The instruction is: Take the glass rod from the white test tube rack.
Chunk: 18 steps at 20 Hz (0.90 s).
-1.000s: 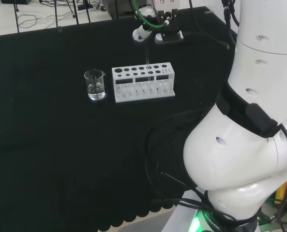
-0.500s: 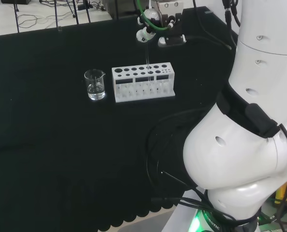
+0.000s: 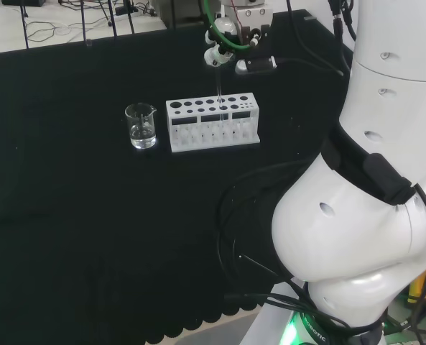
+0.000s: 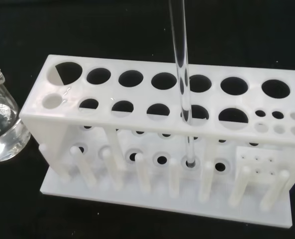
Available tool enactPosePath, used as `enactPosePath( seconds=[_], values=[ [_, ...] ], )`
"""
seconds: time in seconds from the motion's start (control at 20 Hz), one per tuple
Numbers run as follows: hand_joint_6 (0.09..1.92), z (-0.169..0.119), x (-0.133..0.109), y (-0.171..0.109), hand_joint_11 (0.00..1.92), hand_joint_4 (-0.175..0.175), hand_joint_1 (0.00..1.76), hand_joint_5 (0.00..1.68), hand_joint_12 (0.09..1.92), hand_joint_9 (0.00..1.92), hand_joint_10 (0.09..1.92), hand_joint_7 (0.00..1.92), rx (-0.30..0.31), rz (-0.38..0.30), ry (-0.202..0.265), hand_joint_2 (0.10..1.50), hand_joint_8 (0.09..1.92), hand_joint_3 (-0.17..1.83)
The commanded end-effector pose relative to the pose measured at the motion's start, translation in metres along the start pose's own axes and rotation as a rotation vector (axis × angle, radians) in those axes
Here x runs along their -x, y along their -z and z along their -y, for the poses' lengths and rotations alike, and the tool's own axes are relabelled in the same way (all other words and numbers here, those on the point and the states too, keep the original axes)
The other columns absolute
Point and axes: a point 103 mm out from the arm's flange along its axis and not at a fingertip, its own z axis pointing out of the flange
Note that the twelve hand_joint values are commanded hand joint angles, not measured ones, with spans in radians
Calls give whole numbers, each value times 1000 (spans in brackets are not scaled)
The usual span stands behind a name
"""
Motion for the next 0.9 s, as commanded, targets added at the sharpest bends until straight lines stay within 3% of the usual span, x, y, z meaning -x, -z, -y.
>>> enactPosePath(
  seconds=[0.05,0.4,0.7,0.9],
  values=[
    [683,0,0,-5,528,-175,745,237,1332,825,1018,538,-16,1,-1,1334,1047,-175],
    [1008,-1,-6,-5,660,-175,780,313,1308,897,1008,637,-11,20,6,1338,1040,-175],
    [1115,0,-7,-5,863,-175,842,397,1245,1045,937,720,-5,41,14,1338,1030,-175],
    [1160,1,-11,-4,1100,-175,989,492,1170,1156,1095,808,19,72,30,1324,1141,-175]
  ],
)
